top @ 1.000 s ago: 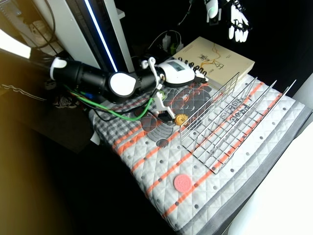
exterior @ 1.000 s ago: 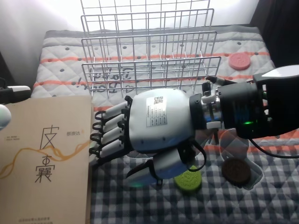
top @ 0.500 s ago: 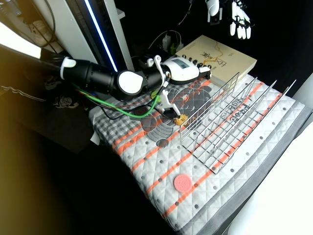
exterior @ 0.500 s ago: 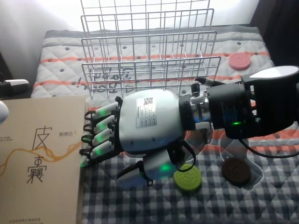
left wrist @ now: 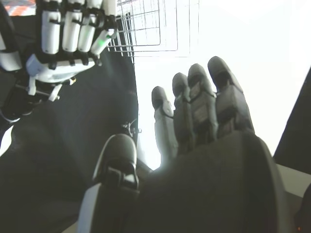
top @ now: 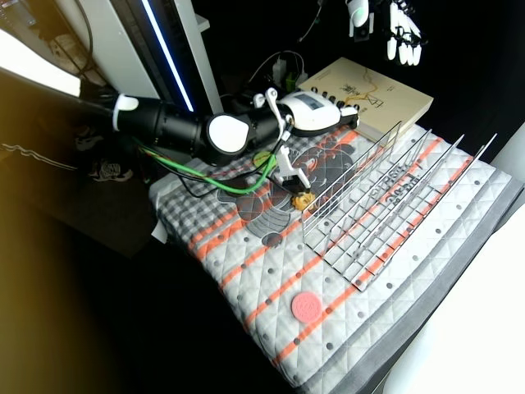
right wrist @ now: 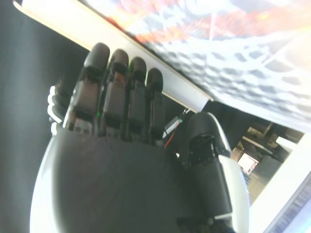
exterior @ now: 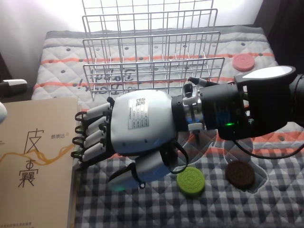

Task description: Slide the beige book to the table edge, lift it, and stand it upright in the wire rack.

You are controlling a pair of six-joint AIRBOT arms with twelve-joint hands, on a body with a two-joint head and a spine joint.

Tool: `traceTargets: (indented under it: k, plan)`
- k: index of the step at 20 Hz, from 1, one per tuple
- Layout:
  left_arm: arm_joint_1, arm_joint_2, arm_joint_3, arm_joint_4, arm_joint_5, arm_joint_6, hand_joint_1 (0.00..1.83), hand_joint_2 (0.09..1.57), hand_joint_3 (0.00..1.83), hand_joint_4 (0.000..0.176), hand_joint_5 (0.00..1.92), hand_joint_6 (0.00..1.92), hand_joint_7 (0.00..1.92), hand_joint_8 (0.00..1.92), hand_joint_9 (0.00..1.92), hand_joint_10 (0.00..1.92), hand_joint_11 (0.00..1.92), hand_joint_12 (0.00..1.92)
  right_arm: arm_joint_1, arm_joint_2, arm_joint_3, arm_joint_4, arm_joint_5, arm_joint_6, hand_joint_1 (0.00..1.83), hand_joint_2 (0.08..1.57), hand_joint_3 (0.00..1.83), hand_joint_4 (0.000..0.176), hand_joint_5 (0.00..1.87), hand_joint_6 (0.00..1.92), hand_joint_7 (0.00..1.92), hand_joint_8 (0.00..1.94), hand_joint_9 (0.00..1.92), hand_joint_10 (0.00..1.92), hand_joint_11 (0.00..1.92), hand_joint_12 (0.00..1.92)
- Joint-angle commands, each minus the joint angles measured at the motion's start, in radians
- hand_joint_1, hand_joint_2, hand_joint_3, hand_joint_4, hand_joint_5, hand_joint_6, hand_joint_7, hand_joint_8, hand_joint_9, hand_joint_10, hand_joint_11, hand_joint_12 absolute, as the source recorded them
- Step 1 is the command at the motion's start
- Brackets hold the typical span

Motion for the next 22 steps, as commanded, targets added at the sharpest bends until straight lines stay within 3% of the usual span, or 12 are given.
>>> traceTargets:
  k: [1,4,6,8,10,12,15,16,18,22]
  plan:
    - [-0.005,0.000,0.005,-0.008,-0.120,-0.007,0.00,1.38,0.00,0.055,0.49,0.00,0.40,0.00,0.33,0.01,0.00,0.58,0.018,-0.005,0.000,0.058,0.066,0.003,0.00,1.43,0.00,0.000,0.45,0.01,0.48,0.01,0.42,0.00,0.17,0.72]
    - [-0.005,-0.003,0.004,-0.015,-0.126,-0.009,0.00,1.39,0.00,0.057,0.49,0.00,0.39,0.00,0.31,0.00,0.00,0.54,0.018,-0.005,-0.002,0.058,0.066,0.003,0.00,1.42,0.00,0.000,0.41,0.00,0.45,0.00,0.40,0.01,0.13,0.71]
    - [-0.005,-0.011,0.000,-0.032,-0.144,-0.010,0.04,1.39,0.00,0.042,0.49,0.00,0.39,0.00,0.31,0.00,0.00,0.54,0.018,-0.005,-0.017,0.058,0.060,0.004,0.00,1.40,0.00,0.000,0.41,0.00,0.45,0.00,0.40,0.01,0.14,0.72]
    - [-0.004,-0.012,-0.004,-0.044,-0.154,-0.010,0.07,1.37,0.00,0.053,0.50,0.00,0.39,0.00,0.31,0.00,0.00,0.52,0.017,0.020,-0.041,0.058,0.051,0.004,0.00,1.42,0.01,0.000,0.40,0.00,0.43,0.00,0.38,0.00,0.11,0.77]
    - [-0.003,-0.013,-0.009,-0.059,-0.172,-0.010,0.10,1.38,0.00,0.027,0.51,0.01,0.38,0.00,0.30,0.00,0.00,0.50,0.017,0.060,-0.065,0.060,0.048,0.004,0.00,1.43,0.00,0.000,0.40,0.00,0.44,0.00,0.37,0.00,0.07,0.95]
    - [0.010,-0.014,-0.017,-0.077,-0.205,-0.016,0.19,1.38,0.00,0.009,0.52,0.00,0.38,0.00,0.29,0.00,0.00,0.44,0.016,0.108,-0.089,0.082,0.048,0.004,0.00,1.44,0.00,0.000,0.39,0.00,0.42,0.00,0.35,0.00,0.06,0.97]
    - [0.073,-0.022,-0.015,-0.120,-0.279,-0.099,0.28,1.37,0.00,0.000,0.52,0.00,0.40,0.00,0.31,0.00,0.00,0.53,-0.002,0.177,-0.118,0.142,0.068,0.004,0.00,1.45,0.00,0.000,0.38,0.00,0.39,0.00,0.33,0.00,0.07,0.96]
    - [0.097,-0.024,-0.015,-0.138,-0.302,-0.125,0.30,1.35,0.00,0.000,0.49,0.00,0.37,0.00,0.29,0.00,0.00,0.74,-0.011,0.199,-0.126,0.171,0.082,0.004,0.00,1.45,0.00,0.000,0.41,0.00,0.43,0.00,0.37,0.01,0.05,0.90]
    - [0.175,-0.033,-0.016,-0.205,-0.357,-0.200,0.36,1.37,0.00,0.000,0.46,0.00,0.36,0.00,0.27,0.00,0.00,0.77,-0.038,0.255,-0.150,0.266,0.133,0.000,0.00,1.44,0.00,0.000,0.38,0.00,0.41,0.00,0.35,0.00,0.09,0.90]
    - [0.226,-0.067,0.025,-0.275,-0.345,-0.312,0.50,1.26,0.00,0.000,0.45,0.00,0.42,0.01,0.35,0.02,0.00,0.90,-0.083,0.334,-0.212,0.401,0.230,-0.073,0.00,1.44,0.00,0.000,0.36,0.00,0.37,0.00,0.31,0.00,0.06,0.89]
